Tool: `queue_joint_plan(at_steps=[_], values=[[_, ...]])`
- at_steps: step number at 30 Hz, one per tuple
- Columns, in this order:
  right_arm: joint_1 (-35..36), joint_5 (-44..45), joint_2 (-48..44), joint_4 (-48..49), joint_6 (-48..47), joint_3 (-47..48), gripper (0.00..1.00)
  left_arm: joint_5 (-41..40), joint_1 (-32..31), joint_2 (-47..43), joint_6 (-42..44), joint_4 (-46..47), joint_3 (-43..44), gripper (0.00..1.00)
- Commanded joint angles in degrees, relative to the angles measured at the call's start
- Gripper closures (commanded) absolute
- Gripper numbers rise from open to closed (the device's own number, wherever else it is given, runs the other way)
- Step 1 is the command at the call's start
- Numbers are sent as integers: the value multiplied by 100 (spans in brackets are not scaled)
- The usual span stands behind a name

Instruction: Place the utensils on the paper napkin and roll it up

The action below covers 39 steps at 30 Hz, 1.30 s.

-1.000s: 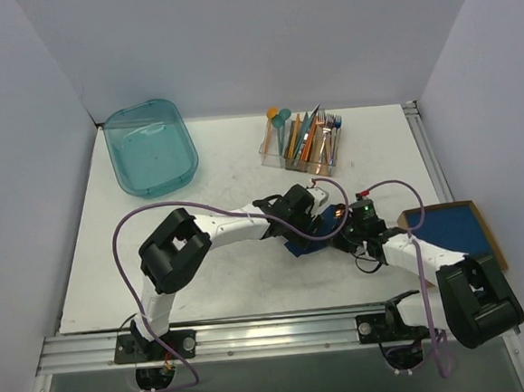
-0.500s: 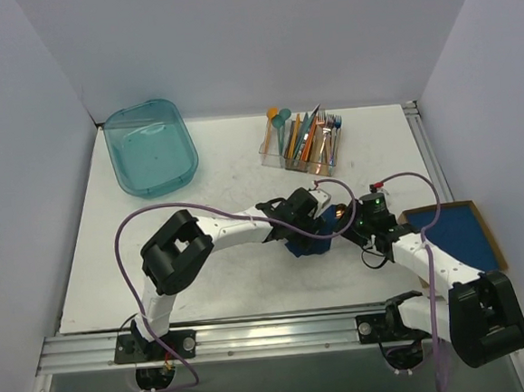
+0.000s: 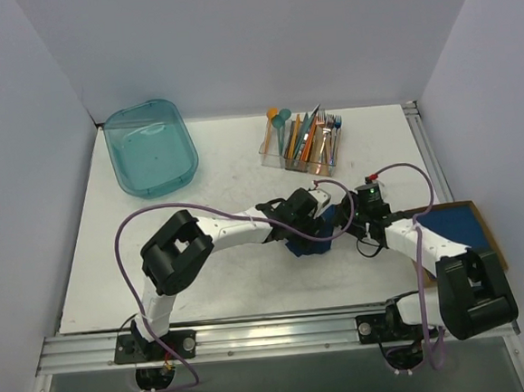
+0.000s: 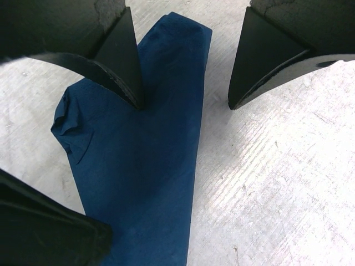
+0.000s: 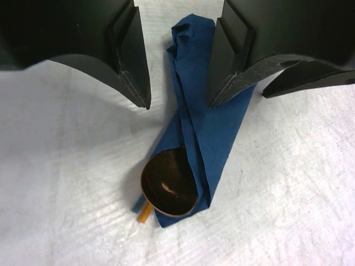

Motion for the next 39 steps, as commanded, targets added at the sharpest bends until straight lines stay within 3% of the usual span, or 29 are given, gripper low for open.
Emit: queue_joint_plan(at_steps=[1, 14, 21, 28, 39], values=[[-36, 162, 136, 211, -93, 260, 55, 161, -63, 195, -67, -201, -242, 29], [-27, 118, 812, 739, 4, 242, 57, 434, -63, 230, -225, -156, -278, 29], [17, 267, 1006, 633, -5, 304, 68, 460, -63, 239, -252, -183, -260, 29], [96, 312, 1102, 668, 30, 225, 71, 460, -54, 265, -261, -209, -208, 29], [228, 171, 1208, 949, 21, 137, 94, 785, 8, 204, -375, -33, -287, 29]])
